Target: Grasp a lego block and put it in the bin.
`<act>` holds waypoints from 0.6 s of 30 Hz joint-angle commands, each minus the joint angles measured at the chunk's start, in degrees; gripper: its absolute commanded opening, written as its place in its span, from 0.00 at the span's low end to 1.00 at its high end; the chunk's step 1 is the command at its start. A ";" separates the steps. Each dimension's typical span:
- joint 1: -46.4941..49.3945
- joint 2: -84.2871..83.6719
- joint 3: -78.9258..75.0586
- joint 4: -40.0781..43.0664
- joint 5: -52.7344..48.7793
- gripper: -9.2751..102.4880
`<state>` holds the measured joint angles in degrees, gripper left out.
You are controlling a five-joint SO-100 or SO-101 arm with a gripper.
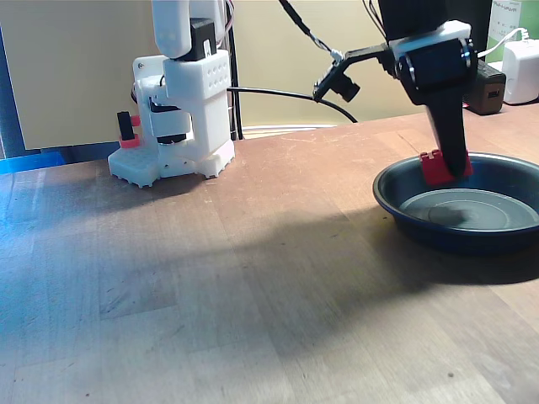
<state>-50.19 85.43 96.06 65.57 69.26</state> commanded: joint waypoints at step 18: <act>1.58 0.09 -0.26 -5.27 0.18 0.15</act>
<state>-48.60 85.25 96.06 60.56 69.79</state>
